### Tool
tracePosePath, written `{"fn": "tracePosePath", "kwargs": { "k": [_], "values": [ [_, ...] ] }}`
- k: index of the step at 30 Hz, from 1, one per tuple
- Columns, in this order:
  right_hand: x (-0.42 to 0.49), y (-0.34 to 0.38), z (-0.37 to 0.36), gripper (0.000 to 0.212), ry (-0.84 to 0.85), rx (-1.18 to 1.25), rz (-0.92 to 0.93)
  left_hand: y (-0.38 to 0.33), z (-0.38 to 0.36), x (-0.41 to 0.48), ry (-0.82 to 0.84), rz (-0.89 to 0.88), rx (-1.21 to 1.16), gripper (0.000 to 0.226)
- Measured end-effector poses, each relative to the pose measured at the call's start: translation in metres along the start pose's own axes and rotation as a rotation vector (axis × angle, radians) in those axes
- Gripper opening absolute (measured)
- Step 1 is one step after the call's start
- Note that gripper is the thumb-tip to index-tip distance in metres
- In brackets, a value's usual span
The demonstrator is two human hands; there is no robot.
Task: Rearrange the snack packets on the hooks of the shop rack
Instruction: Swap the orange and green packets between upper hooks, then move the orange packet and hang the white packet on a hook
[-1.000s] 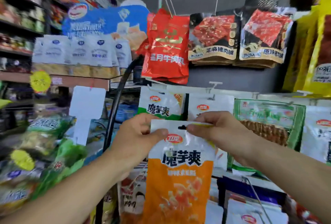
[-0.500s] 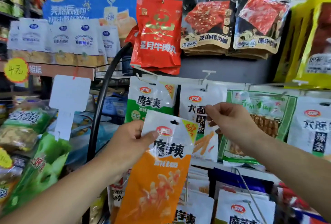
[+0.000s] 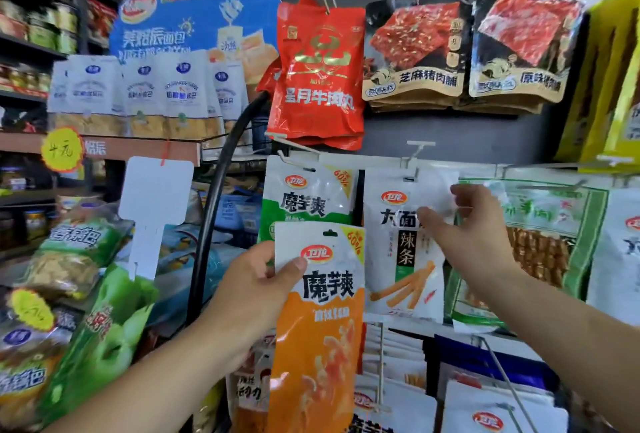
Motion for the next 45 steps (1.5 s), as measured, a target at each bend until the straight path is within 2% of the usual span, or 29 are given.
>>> {"fn": "tracePosePath", "kwargs": {
  "k": [2, 4, 6, 8, 10, 11, 12, 14, 15, 17, 21, 22, 26, 29, 30, 33, 36, 41, 45],
  "values": [
    [0.012, -0.007, -0.006, 0.073, 0.086, 0.116, -0.122, -0.009, -0.001, 0.003, -0.021, -0.047, -0.008, 0.016],
    [0.015, -0.009, -0.009, 0.067, 0.149, 0.202, -0.195, -0.017, -0.004, 0.005, -0.035, -0.085, 0.003, 0.017],
    [0.018, -0.009, -0.007, 0.062, 0.106, 0.193, -0.197, -0.022, -0.006, 0.005, -0.025, -0.112, 0.018, 0.015],
    [0.011, -0.004, 0.004, 0.063, 0.008, 0.112, -0.113, -0.026, -0.011, 0.001, 0.037, -0.125, 0.013, 0.016],
    [-0.004, 0.004, 0.017, 0.065, -0.099, 0.033, 0.036, -0.029, -0.021, -0.005, 0.165, -0.123, 0.001, 0.023],
    [-0.014, 0.007, 0.02, 0.065, -0.081, 0.072, 0.094, -0.03, -0.028, -0.007, 0.225, -0.128, 0.002, 0.026],
    [-0.026, 0.009, 0.02, 0.064, 0.026, 0.165, 0.104, -0.031, -0.037, -0.009, 0.263, -0.134, -0.004, 0.027],
    [-0.044, 0.008, 0.005, 0.06, 0.36, 0.441, -0.011, -0.03, -0.053, -0.008, 0.283, -0.151, -0.043, 0.026],
    [-0.047, 0.002, 0.0, 0.057, 0.432, 0.524, -0.085, -0.028, -0.063, -0.007, 0.286, -0.16, -0.052, 0.024],
    [-0.042, -0.012, 0.006, 0.054, 0.424, 0.562, -0.187, -0.024, -0.088, -0.006, 0.33, -0.177, -0.047, 0.024],
    [-0.037, -0.028, 0.028, 0.049, 0.604, 0.584, -0.202, -0.019, -0.117, 0.002, 0.382, -0.146, -0.097, 0.027],
    [-0.037, -0.031, 0.034, 0.046, 0.581, 0.588, -0.186, -0.017, -0.12, 0.005, 0.377, -0.134, -0.087, 0.026],
    [-0.034, -0.043, 0.046, 0.021, 0.3, 0.546, -0.205, -0.011, -0.123, 0.027, 0.242, -0.15, 0.044, 0.015],
    [-0.027, -0.043, 0.05, 0.013, 0.184, 0.606, -0.246, -0.013, -0.122, 0.053, 0.086, -0.137, 0.02, 0.032],
    [-0.024, -0.043, 0.051, 0.012, 0.166, 0.618, -0.248, -0.014, -0.123, 0.062, 0.072, -0.123, -0.002, 0.038],
    [-0.02, -0.044, 0.059, 0.012, 0.14, 0.633, -0.234, -0.014, -0.134, 0.083, 0.12, -0.055, -0.084, 0.038],
    [-0.018, -0.048, 0.068, 0.012, 0.115, 0.612, -0.214, -0.018, -0.134, 0.097, 0.043, -0.074, -0.168, 0.041],
    [-0.02, -0.046, 0.08, 0.013, 0.135, 0.549, -0.173, -0.034, -0.142, 0.094, 0.15, -0.071, -0.114, 0.02],
    [-0.028, -0.039, 0.085, 0.011, 0.181, 0.578, -0.208, -0.051, -0.131, 0.087, 0.063, -0.085, -0.065, 0.011]
  ]
}}
Point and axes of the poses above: each hand's wrist, its own x-axis towards the middle knuckle, its own z-axis out of the back of the hand, y = z × x, the point moved 5 cm from there along x, towards the middle knuckle, and after that the axes turned 14 degrees about -x, right-handed, at the moved point
